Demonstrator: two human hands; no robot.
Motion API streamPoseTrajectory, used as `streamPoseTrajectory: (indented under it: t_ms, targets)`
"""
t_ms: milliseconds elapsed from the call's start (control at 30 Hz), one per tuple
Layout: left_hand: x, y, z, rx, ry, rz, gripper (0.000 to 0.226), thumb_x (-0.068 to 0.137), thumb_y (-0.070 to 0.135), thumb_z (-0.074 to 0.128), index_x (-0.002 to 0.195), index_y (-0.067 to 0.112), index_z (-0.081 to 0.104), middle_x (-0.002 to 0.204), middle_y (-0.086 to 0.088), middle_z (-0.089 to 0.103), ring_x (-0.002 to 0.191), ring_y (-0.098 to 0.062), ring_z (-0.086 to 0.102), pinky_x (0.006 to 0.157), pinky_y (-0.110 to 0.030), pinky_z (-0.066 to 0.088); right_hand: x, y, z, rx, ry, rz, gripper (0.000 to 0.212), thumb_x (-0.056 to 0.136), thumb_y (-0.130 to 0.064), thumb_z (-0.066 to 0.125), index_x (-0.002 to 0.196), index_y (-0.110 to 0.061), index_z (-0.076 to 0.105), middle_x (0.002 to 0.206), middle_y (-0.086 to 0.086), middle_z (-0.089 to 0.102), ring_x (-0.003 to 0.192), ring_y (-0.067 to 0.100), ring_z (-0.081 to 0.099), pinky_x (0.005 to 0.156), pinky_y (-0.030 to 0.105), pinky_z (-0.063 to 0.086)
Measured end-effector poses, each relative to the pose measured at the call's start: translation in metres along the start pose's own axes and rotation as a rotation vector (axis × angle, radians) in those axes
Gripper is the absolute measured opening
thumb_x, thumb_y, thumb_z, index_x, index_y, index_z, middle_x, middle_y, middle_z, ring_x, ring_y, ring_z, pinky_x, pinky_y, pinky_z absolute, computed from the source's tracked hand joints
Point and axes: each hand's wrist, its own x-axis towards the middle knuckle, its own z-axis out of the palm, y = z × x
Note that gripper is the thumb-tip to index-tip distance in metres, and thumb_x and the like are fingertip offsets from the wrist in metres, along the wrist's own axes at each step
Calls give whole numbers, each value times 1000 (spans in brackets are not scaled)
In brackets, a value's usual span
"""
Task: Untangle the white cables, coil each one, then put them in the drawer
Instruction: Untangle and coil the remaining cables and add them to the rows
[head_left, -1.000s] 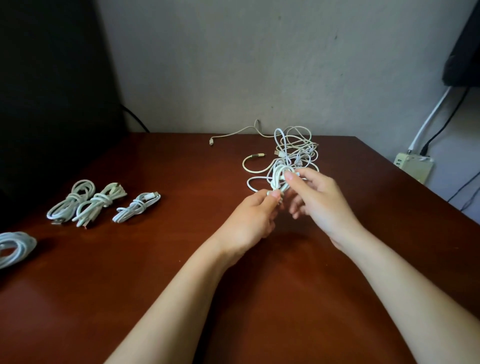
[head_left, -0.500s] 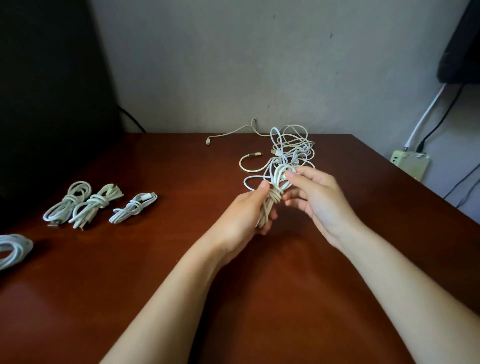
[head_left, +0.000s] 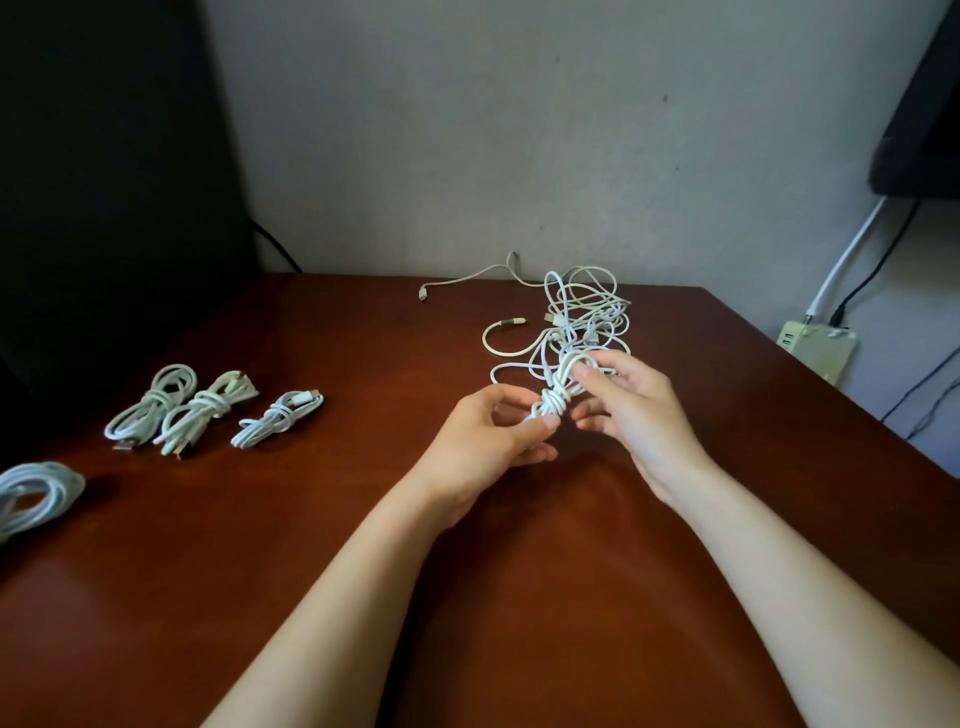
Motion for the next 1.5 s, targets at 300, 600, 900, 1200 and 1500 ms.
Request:
streamPoseTrajectory:
  t_ms: [300,600,900,1200,1500]
  targets:
    - [-7,-7,-5,301,27,23,18,85,20,72,91,4,67,71,-3,65,67,-18,68,82,-28,57,1,10,4,-95,116,-18,8,88,-17,66,81,-15,71,69,0,65,59,10,56,55,21,47]
    - [-51,7,-69,587,165,46,28,76,35,78,88,11,71,65,1,68,55,-5,61,65,-18,53,-10,1,68,-165,-81,33,9,87,-19,68,79,-15,68,60,-6,56,44,3,49,49,18,41]
    - [-130,46,-154,1219,409,79,35,79,51,69,94,19,70,77,9,60,79,-13,57,69,-29,43,-30,-7,179,-283,-262,-71,14,83,-24,72,76,-19,62,64,4,63,46,10,52,47,23,41]
    - [-175,35,-204,1415,486,-37,40,81,58,63,102,25,69,99,1,67,93,-18,60,76,-32,45,-58,0,254,-528,-332,-225,17,87,-36,65,79,-21,64,62,-2,62,47,3,59,55,18,51]
    - [-172,33,-210,1410,443,-127,49,84,50,66,107,7,68,99,-9,62,90,-23,59,75,-34,49,-77,-13,277,-1123,-372,-450,34,99,-45,40,115,-23,61,114,6,64,108,30,58,73,31,35]
